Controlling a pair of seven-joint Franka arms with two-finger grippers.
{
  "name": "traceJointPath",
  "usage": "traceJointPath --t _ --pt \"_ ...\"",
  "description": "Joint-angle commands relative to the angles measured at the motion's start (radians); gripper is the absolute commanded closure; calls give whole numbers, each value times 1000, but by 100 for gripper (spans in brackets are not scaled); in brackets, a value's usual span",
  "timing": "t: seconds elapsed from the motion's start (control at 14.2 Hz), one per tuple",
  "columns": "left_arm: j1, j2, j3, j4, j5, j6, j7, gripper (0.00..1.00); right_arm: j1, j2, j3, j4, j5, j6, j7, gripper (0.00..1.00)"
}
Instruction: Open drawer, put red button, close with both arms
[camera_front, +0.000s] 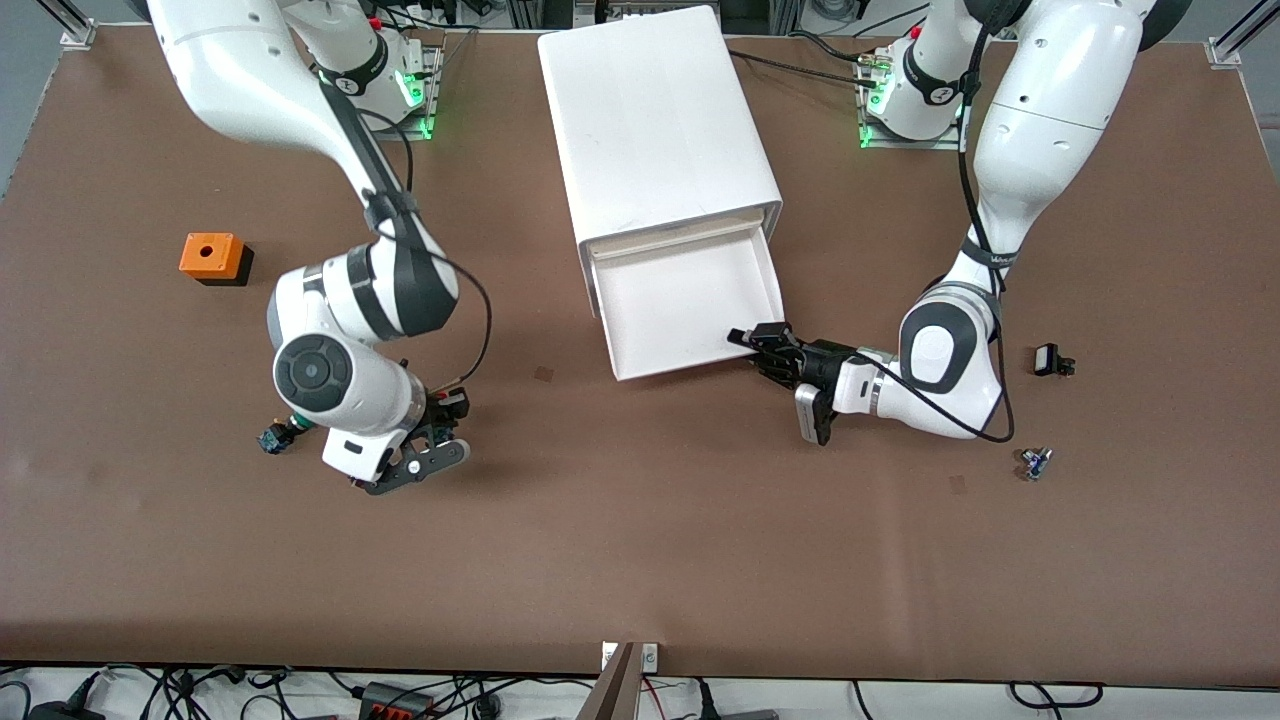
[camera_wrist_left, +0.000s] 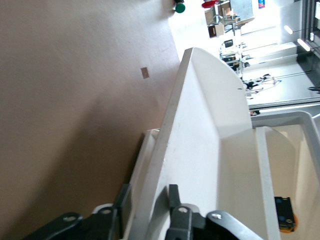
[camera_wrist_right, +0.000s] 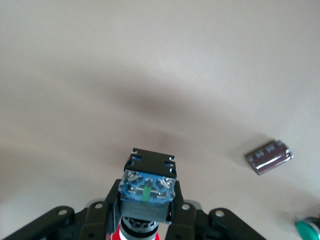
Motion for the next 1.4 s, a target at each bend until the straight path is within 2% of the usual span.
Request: traceJointPath --t 0.0,0.21,0.35,0.56,0.84,1.05,1.12,1.33 --pt "-2 15 21 82 94 24 1 0 67 9 2 132 16 -87 -13 100" --pt "29 -31 22 165 275 -86 -178 0 175 -16 4 143 16 -92 60 100" --pt "43 -95 22 172 421 -97 -280 0 258 -14 -2 151 13 -71 192 100" --pt "47 -172 24 187 645 -143 -456 0 307 -7 2 174 14 -21 237 100" --pt "60 -194 22 311 953 -267 -542 0 399 15 5 175 13 32 277 100" --pt "57 -192 27 449 1169 -335 -559 0 433 58 8 175 16 72 302 100" --pt "57 -192 38 495 1212 -335 -561 0 434 68 10 175 17 78 302 100" --pt "136 -157 33 561 1175 -223 -559 0 433 90 37 175 51 71 306 100"
